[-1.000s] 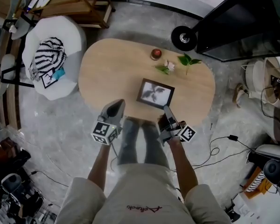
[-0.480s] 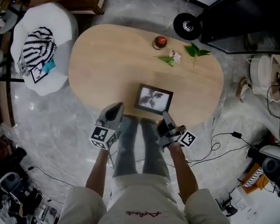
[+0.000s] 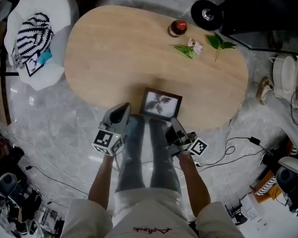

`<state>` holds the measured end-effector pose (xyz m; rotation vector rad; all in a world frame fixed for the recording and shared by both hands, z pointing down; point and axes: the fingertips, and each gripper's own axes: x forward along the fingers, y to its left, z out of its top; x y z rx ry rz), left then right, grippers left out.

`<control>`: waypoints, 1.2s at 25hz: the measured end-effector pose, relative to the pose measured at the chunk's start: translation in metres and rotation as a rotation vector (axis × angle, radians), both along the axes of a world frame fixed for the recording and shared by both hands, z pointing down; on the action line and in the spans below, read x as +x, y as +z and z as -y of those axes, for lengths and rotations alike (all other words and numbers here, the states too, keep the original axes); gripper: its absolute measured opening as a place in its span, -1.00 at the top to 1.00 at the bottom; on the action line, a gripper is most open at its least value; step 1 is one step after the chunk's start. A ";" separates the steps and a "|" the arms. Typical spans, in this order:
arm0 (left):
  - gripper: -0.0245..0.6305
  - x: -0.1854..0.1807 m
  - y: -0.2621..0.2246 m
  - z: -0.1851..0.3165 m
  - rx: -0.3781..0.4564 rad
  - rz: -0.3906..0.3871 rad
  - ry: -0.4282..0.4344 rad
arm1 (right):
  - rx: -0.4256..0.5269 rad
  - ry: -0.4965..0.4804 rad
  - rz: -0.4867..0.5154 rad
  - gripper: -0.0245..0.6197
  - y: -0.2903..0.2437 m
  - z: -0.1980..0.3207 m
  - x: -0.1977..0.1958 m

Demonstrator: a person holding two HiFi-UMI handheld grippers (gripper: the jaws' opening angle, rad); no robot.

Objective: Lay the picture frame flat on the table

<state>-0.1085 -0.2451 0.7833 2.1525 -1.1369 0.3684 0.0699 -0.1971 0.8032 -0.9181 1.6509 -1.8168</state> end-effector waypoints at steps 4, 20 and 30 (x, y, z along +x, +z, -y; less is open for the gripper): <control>0.93 0.005 0.011 -0.006 -0.003 -0.007 -0.005 | -0.007 -0.012 0.003 0.69 0.017 -0.002 -0.004; 0.93 -0.002 0.013 -0.003 0.000 -0.002 -0.021 | 0.028 -0.061 -0.007 0.69 0.051 0.064 -0.037; 0.93 -0.001 0.013 0.005 0.013 -0.008 -0.021 | -0.017 -0.066 -0.031 0.69 0.075 0.091 -0.052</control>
